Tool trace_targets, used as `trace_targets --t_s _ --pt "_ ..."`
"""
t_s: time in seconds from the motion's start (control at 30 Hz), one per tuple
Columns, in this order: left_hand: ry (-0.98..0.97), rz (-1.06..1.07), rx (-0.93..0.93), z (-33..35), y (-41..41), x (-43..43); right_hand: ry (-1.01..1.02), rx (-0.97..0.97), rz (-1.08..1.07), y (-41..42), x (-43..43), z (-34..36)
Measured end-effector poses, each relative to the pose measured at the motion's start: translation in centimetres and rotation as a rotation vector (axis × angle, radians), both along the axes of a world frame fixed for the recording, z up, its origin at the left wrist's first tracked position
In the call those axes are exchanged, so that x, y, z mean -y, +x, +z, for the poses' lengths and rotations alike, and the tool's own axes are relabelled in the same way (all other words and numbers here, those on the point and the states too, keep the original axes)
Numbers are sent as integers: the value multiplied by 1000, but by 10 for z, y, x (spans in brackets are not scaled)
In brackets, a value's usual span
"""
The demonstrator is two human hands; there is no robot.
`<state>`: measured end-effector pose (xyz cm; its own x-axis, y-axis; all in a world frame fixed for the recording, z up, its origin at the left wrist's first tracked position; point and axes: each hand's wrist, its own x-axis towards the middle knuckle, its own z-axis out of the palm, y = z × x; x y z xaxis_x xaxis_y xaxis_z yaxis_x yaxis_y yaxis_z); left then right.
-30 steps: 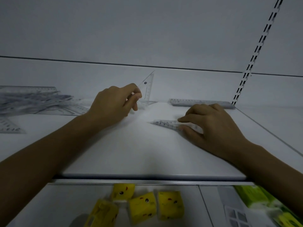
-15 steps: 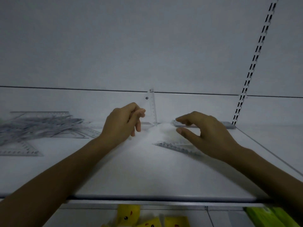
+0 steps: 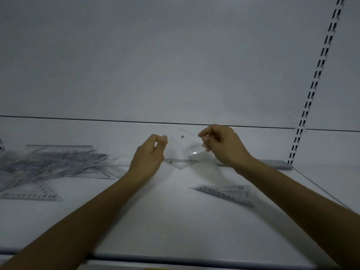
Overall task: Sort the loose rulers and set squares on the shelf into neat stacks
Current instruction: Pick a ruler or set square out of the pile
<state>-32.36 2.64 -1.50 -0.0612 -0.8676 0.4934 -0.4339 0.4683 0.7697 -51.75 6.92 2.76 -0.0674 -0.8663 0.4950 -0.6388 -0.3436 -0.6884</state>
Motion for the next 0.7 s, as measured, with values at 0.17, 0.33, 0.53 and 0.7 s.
trace_targets --t_s 0.17,0.33,0.53,0.7 --pt "-160 170 407 -2 26 14 145 -231 26 7 33 -11" --pt "-125 56 477 -7 28 20 86 -541 -111 8 57 -16" --pt "-213 -149 640 -12 20 23 22 -655 -45 -12 34 -28" --pt "-216 -340 881 -17 1 20 26 -492 -26 -37 21 -31"
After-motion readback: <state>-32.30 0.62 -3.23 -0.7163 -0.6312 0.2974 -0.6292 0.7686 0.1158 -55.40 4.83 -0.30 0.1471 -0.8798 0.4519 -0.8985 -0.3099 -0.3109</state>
